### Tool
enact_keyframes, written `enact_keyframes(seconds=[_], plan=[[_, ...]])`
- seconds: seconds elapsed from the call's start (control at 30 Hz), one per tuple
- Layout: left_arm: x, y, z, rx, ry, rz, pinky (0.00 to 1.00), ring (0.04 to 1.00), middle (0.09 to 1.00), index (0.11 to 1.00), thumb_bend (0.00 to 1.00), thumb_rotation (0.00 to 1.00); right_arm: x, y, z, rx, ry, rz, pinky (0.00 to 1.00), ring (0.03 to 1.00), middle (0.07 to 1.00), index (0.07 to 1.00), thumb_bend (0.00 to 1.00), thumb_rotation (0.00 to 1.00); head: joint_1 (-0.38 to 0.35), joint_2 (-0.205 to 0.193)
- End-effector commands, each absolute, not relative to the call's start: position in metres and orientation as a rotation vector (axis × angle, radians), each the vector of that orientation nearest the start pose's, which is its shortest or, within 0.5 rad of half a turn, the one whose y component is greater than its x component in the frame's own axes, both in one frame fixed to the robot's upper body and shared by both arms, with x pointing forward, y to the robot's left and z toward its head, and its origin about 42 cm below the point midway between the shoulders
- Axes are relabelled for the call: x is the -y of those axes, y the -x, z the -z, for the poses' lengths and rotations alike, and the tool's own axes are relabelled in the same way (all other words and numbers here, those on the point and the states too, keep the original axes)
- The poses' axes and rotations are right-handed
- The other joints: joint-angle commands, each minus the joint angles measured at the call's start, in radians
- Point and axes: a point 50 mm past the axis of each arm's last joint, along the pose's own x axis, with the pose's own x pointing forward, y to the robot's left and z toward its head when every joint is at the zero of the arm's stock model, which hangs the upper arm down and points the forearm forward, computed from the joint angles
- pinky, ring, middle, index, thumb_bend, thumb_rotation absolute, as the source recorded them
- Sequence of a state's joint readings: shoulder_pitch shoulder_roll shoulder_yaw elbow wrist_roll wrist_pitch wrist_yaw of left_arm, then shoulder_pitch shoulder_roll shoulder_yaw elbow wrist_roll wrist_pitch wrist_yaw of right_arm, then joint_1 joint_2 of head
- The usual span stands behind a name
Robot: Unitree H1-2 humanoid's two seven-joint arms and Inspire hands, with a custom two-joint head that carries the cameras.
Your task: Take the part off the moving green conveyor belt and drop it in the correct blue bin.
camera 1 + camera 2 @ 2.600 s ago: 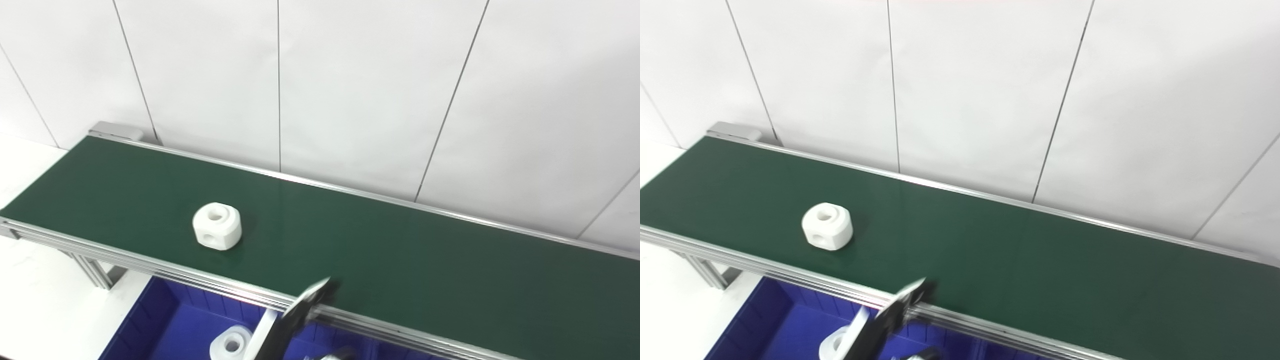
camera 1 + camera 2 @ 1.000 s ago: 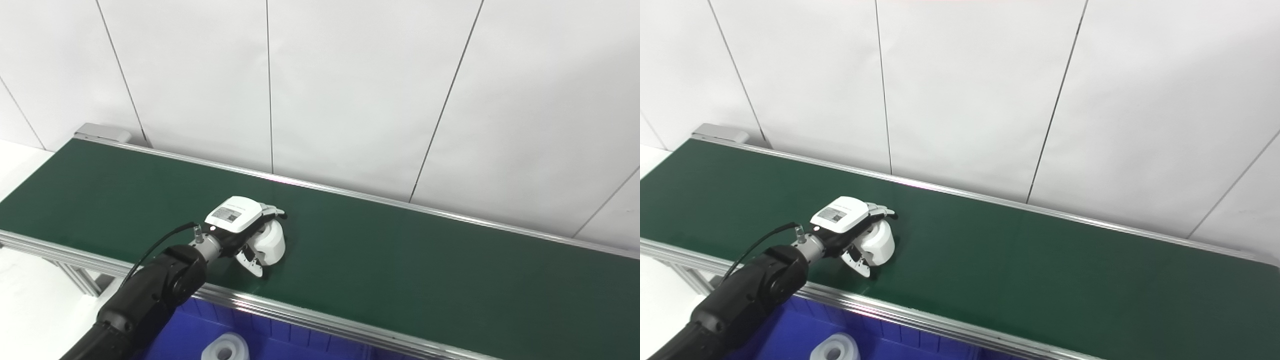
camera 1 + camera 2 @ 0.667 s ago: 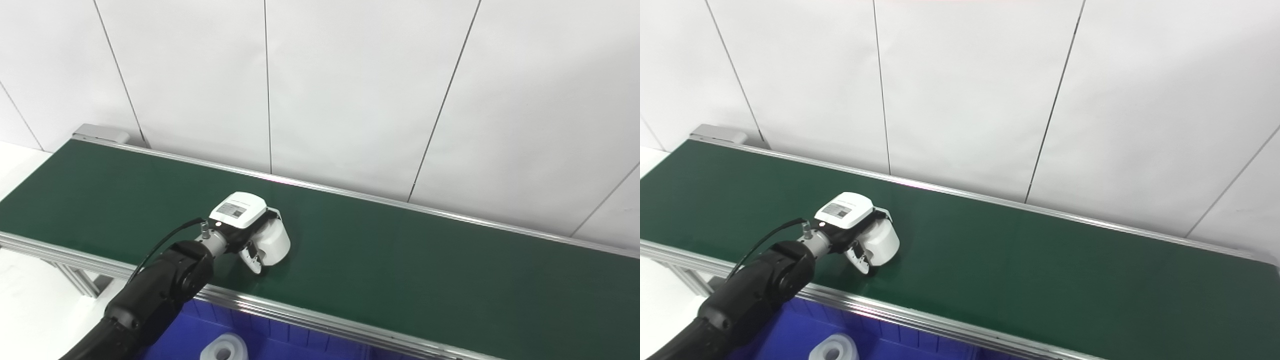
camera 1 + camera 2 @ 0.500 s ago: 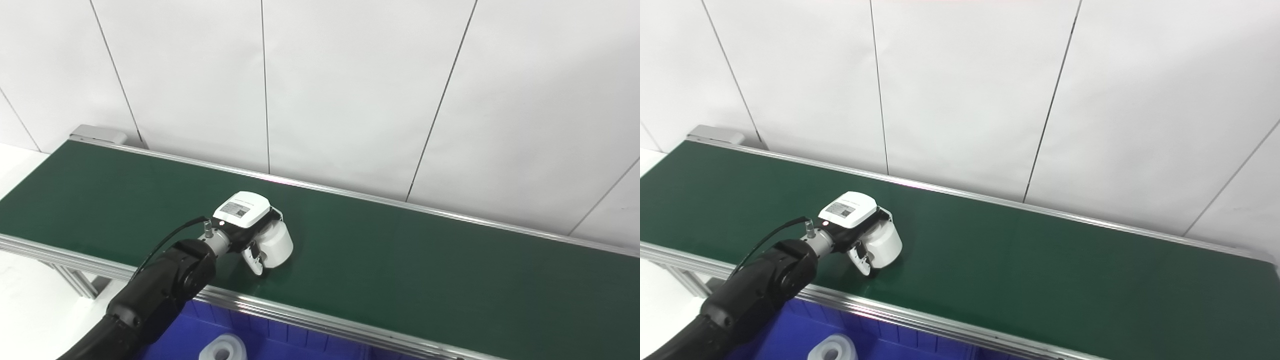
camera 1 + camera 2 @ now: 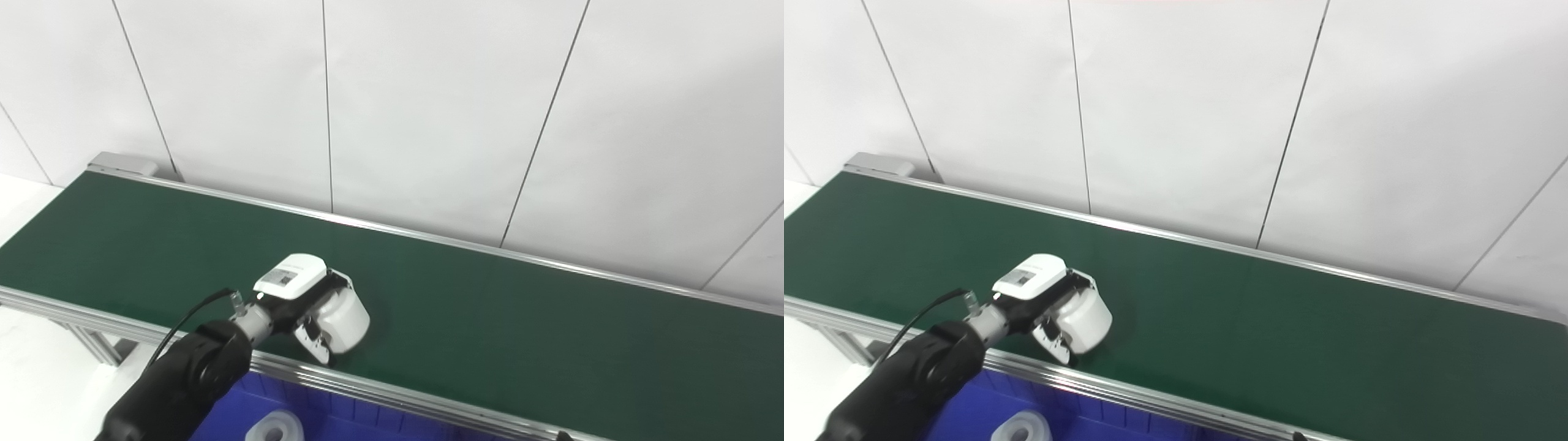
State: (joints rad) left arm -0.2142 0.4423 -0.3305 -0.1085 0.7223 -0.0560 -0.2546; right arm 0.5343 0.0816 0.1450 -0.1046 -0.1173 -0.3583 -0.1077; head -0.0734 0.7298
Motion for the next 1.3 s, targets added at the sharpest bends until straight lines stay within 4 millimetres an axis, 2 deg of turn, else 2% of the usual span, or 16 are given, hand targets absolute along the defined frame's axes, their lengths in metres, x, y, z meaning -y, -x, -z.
enact_keyframes(seconds=[0.0,0.03,0.07,0.1,0.13,0.23,0.43,0.53,0.6,0.63,0.7,0.73,0.87,0.93,1.07,1.27], plan=[[-0.235,-0.315,-0.191,0.331,-1.25,0.537,0.51,0.464,0.486,0.483,0.52,0.0,0.17,-0.102,-0.067,-0.017,0.004,0.097,0.81,0.838,0.934,0.923,0.6,0.92,-0.023,0.039],[-0.232,-0.306,-0.194,0.336,-1.256,0.556,0.53,0.477,0.493,0.479,0.52,0.0,0.169,-0.102,-0.07,-0.015,0.009,0.095,0.8,0.835,0.933,0.925,0.61,0.92,-0.023,0.039],[-0.23,-0.295,-0.194,0.345,-1.266,0.58,0.54,0.484,0.497,0.477,0.52,0.0,0.167,-0.102,-0.073,-0.015,0.008,0.095,0.79,0.834,0.932,0.926,0.61,0.92,-0.042,0.066],[-0.228,-0.287,-0.195,0.35,-1.272,0.596,0.53,0.477,0.496,0.478,0.52,0.0,0.166,-0.102,-0.076,-0.016,0.007,0.094,0.79,0.833,0.93,0.927,0.62,0.91,-0.042,0.066],[-0.226,-0.275,-0.192,0.346,-1.281,0.617,0.53,0.477,0.494,0.48,0.52,0.0,0.165,-0.102,-0.079,-0.016,0.001,0.094,0.79,0.833,0.928,0.926,0.63,0.9,-0.062,0.093],[-0.222,-0.242,-0.182,0.303,-1.29,0.682,0.54,0.488,0.497,0.478,0.52,0.0,0.16,-0.104,-0.088,-0.019,-0.015,0.09,0.8,0.836,0.931,0.928,0.64,0.9,-0.093,0.126],[-0.217,-0.209,-0.166,0.243,-1.276,0.729,0.5,0.465,0.481,0.489,0.52,0.0,0.151,-0.112,-0.1,-0.027,-0.023,0.087,0.81,0.837,0.939,0.929,0.68,0.9,-0.119,0.163],[-0.214,-0.203,-0.163,0.229,-1.275,0.729,0.46,0.422,0.449,0.501,0.52,0.0,0.147,-0.116,-0.105,-0.025,-0.019,0.088,0.8,0.829,0.936,0.931,0.68,0.91,-0.127,0.169],[-0.213,-0.204,-0.16,0.213,-1.28,0.74,0.49,0.472,0.472,0.499,0.52,0.0,0.145,-0.117,-0.107,-0.029,-0.023,0.095,0.8,0.823,0.936,0.929,0.68,0.9,-0.136,0.171],[-0.213,-0.205,-0.159,0.198,-1.291,0.753,0.54,0.551,0.562,0.568,0.65,0.07,0.144,-0.118,-0.107,-0.029,-0.026,0.098,0.79,0.82,0.937,0.928,0.68,0.9,-0.142,0.172],[-0.213,-0.207,-0.157,0.17,-1.319,0.777,0.58,0.616,0.648,0.643,0.79,0.15,0.142,-0.119,-0.108,-0.027,-0.029,0.099,0.79,0.819,0.937,0.928,0.68,0.89,-0.15,0.17],[-0.213,-0.208,-0.156,0.157,-1.332,0.788,0.68,0.732,0.766,0.741,0.87,0.26,0.142,-0.119,-0.108,-0.026,-0.029,0.099,0.79,0.818,0.938,0.93,0.68,0.89,-0.15,0.17],[-0.21,-0.21,-0.159,0.164,-1.351,0.793,0.88,0.916,0.956,0.896,0.96,0.41,0.141,-0.118,-0.108,-0.026,-0.026,0.102,0.79,0.818,0.941,0.932,0.68,0.9,-0.168,0.169],[-0.21,-0.21,-0.16,0.181,-1.344,0.782,0.92,0.955,0.995,0.947,0.97,0.45,0.141,-0.118,-0.108,-0.028,-0.023,0.103,0.79,0.819,0.942,0.934,0.68,0.9,-0.171,0.171],[-0.209,-0.207,-0.166,0.21,-1.309,0.734,0.94,0.964,1.0,0.972,0.95,0.44,0.14,-0.117,-0.109,-0.028,-0.019,0.104,0.78,0.813,0.938,0.93,0.68,0.9,-0.171,0.171],[-0.206,-0.197,-0.179,0.248,-1.217,0.65,0.88,0.923,0.982,0.962,0.88,0.4,0.139,-0.115,-0.11,-0.031,-0.018,0.1,0.79,0.814,0.937,0.934,0.67,0.91,-0.169,0.17]])
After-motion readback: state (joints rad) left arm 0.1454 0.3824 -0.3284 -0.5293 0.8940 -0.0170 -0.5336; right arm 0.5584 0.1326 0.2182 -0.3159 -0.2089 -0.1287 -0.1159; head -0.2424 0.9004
